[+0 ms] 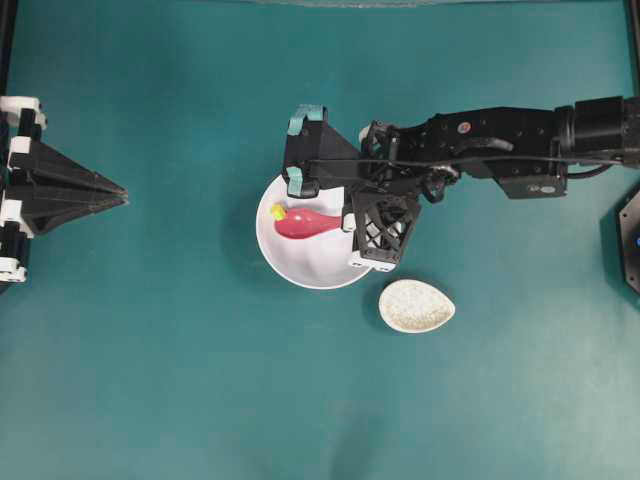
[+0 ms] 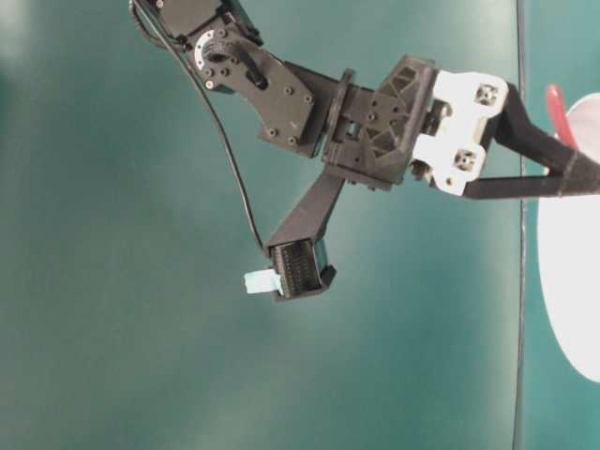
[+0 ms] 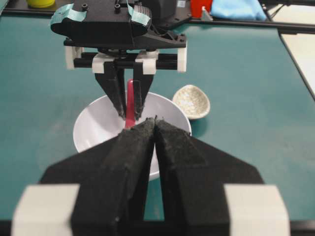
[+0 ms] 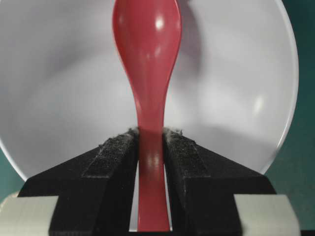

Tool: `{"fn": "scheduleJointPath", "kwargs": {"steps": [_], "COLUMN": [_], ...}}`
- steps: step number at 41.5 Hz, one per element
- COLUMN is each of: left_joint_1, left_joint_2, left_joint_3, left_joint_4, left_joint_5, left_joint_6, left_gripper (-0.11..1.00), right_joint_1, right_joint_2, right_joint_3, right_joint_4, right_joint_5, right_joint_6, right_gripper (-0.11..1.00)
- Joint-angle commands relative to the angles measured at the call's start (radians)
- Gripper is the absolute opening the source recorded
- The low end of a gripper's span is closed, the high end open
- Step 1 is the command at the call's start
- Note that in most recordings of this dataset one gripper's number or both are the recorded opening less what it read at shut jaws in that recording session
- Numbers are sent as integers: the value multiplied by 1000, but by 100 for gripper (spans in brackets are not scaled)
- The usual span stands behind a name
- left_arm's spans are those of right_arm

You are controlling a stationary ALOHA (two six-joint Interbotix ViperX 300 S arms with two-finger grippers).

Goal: Scoop the yellow hexagonal prism block from the bowl with a spoon using the right arm.

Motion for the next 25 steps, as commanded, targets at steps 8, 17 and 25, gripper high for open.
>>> {"fn": "scheduleJointPath", "kwargs": {"steps": [8, 17, 25], "left_joint_1": [2, 2, 2], "left_joint_2": [5, 5, 5], "left_joint_3": [-26, -26, -26], "left_joint_4": [2, 3, 2], "left_joint_5": [-14, -14, -12], "left_joint_6": [-2, -2, -2], "left_gripper": [8, 8, 8], "right_joint_1": [0, -2, -3], "right_joint_2": [-18, -18, -28], "right_joint_3": [-9, -9, -9], "right_joint_4": [-3, -3, -5], "right_joint_5": [-31, -32, -28], "right_joint_6": [-2, -2, -2], "right_gripper": [22, 22, 22]}}
